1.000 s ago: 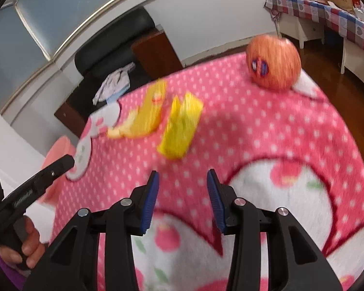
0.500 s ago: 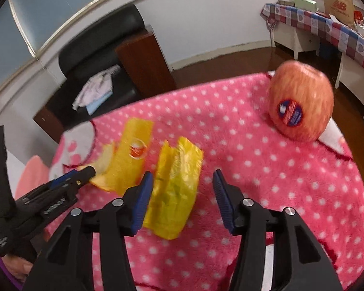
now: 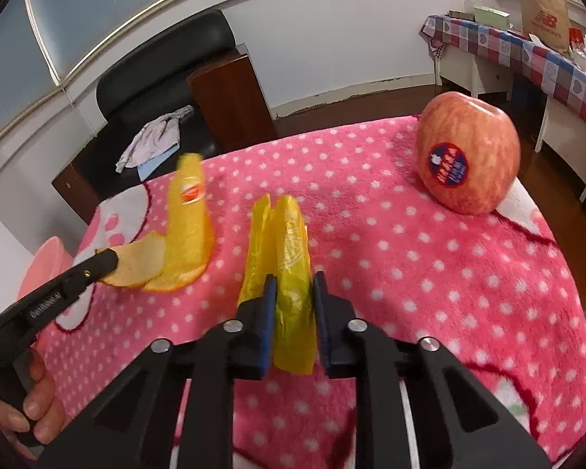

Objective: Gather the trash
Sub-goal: 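Grasp the orange peel with the left gripper while the right gripper grasps the yellow plastic bag, then carry the orange peel and yellow bag to the pink bucket and release both, then move both tools back over the yellow foam net and peel piece, then grasp the yellow foam net with the right gripper while the left gripper grasps the tan peel piece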

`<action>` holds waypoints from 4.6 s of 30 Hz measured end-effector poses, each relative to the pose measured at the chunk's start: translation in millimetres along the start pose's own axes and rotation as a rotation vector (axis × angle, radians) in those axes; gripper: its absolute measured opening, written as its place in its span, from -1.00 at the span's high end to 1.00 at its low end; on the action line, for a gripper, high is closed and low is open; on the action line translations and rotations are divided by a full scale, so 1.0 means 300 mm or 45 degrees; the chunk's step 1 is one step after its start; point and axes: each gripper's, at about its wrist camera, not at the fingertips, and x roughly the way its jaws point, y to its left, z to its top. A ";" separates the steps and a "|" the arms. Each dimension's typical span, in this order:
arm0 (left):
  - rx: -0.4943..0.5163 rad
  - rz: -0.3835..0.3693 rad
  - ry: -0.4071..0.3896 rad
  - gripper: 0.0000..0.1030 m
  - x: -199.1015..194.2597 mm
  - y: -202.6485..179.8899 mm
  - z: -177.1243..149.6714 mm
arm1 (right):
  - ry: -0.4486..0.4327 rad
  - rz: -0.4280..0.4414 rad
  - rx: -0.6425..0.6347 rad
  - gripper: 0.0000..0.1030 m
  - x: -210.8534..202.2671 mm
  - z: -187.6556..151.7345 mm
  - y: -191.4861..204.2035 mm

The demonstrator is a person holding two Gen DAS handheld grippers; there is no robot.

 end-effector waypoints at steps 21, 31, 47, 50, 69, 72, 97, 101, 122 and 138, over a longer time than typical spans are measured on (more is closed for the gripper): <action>0.023 0.106 -0.141 0.92 -0.412 0.059 -0.204 | -0.098 0.105 -0.077 0.69 -0.297 -0.132 0.135; -0.022 0.158 -0.169 0.91 -0.496 0.129 -0.250 | -0.111 0.147 -0.167 0.69 -0.332 -0.174 0.256; -0.085 0.249 -0.237 0.92 -0.554 0.252 -0.258 | -0.132 0.224 -0.260 0.69 -0.314 -0.165 0.419; -0.120 0.267 -0.241 0.91 -0.556 0.295 -0.254 | -0.133 0.257 -0.300 0.69 -0.296 -0.152 0.489; -0.385 0.453 -0.280 0.91 -0.589 0.702 -0.236 | -0.035 0.497 -0.451 0.69 -0.111 -0.082 0.905; -0.392 0.464 -0.266 0.91 -0.579 0.727 -0.244 | 0.009 0.524 -0.465 0.68 -0.064 -0.090 0.958; -0.411 0.477 -0.262 0.29 -0.548 0.746 -0.251 | 0.117 0.587 -0.490 0.27 0.029 -0.123 1.015; -0.385 0.461 -0.280 0.24 -0.559 0.704 -0.243 | 0.100 0.553 -0.469 0.27 -0.001 -0.124 0.953; -0.153 0.261 -0.224 0.17 -0.473 0.325 -0.224 | -0.082 0.120 -0.068 0.27 -0.110 0.034 0.243; -0.044 0.192 -0.156 0.17 -0.358 0.140 -0.183 | -0.044 0.147 -0.037 0.79 0.057 0.098 0.164</action>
